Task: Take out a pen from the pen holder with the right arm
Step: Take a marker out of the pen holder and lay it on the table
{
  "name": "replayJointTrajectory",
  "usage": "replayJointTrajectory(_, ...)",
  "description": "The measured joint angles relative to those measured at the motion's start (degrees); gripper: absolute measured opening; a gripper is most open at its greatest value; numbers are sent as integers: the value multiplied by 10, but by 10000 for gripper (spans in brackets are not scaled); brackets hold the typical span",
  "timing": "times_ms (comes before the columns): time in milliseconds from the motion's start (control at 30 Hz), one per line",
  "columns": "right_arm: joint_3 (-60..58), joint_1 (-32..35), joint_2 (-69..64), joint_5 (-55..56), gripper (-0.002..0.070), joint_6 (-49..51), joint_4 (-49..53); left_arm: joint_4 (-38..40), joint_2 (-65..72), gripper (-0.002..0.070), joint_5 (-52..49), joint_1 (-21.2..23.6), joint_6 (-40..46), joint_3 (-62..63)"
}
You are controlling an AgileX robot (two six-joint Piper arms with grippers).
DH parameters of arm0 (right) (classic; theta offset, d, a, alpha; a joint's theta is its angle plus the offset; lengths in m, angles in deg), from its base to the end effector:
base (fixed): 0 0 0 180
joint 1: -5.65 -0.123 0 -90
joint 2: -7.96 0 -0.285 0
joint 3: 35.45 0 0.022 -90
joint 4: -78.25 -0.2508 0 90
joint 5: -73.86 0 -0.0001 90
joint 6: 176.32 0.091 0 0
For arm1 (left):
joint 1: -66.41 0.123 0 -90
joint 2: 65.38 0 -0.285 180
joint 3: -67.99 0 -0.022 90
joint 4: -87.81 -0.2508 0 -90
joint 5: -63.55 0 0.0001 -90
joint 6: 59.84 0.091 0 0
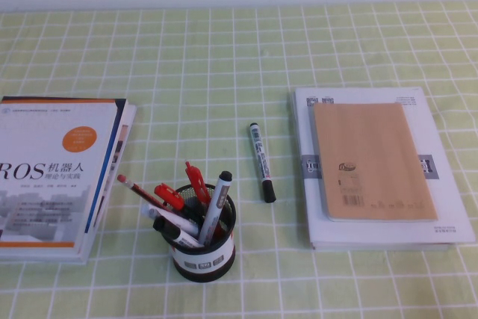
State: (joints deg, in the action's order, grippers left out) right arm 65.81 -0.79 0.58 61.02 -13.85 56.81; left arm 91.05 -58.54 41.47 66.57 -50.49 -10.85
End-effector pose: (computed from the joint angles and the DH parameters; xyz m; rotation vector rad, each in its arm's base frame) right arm 0.0547 0.0136 0.1857 -0.1057 1.7124 0.1974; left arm 0.0521 -0.0018 0.1700 0.1161 1.8770 0.0580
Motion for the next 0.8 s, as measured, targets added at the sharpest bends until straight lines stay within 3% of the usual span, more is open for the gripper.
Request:
replayJointTrajectory(367,0,0,1,-22,-12,2,0,0,0,-6,0,0,0,0)
replayJointTrajectory(567,0,0,1,-36,-12,95,81,0,0,-6,0,0,0,0)
replayJointTrajectory(800,0,0,1,-85,-12,112,103,0,0,-6,0,0,0,0)
